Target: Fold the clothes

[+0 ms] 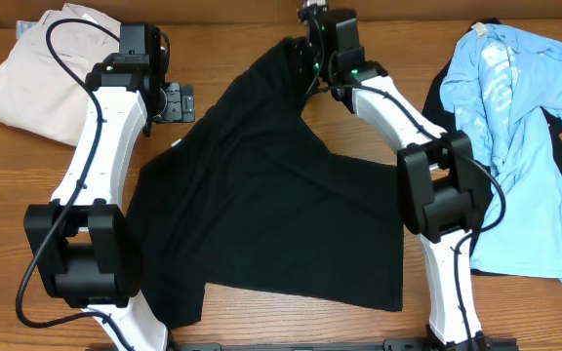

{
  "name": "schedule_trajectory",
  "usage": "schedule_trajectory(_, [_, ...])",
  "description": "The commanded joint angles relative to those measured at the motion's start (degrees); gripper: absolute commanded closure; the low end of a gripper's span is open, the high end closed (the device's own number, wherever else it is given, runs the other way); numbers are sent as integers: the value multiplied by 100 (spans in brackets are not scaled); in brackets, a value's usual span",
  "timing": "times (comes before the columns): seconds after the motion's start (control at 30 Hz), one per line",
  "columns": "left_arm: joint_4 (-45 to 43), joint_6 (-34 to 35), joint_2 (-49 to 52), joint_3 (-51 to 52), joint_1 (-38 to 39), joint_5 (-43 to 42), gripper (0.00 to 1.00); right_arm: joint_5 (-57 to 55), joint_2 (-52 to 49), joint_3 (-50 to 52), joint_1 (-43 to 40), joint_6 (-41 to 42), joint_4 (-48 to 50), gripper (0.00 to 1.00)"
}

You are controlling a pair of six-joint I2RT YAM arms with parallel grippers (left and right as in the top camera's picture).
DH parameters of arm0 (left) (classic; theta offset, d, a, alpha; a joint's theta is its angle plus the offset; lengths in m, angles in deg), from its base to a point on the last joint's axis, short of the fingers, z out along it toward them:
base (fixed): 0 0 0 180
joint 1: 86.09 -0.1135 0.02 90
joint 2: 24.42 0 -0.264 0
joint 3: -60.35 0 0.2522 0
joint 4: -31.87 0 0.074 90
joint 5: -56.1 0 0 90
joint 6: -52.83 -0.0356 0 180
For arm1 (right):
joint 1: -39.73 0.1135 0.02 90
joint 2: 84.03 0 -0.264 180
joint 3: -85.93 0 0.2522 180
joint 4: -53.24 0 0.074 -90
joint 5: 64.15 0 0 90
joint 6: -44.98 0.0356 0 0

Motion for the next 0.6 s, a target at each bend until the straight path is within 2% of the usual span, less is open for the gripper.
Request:
schedule_trajectory(0.0, [-4,-157,-11,-129,-63,-92,0,-33,68,-297,-44,13,-173,35])
schedule_trajectory(0.03, [-4,-160,-11,-129,-68,-90,0,-2,90,-313,-50,13,-289,2])
schedule_trajectory(0.17, [-7,-160,-11,-129,-70,-87,0,162,334,-588,-164,411,-1172,0])
schedule_trajectory(0.3, [-20,-160,-11,-129,-70,-87,0,177,848,-1064,-380,1054,-2800,0])
schedule_trajectory(0.4, [2,-162,-11,-129,-70,-87,0,151,1399,-1137,-535,1185,-4054,0])
schedule_trajectory(0.57, [48,-162,-11,-129,-70,-79,0,-686,2129,-1134,-778,1532,-6151,0])
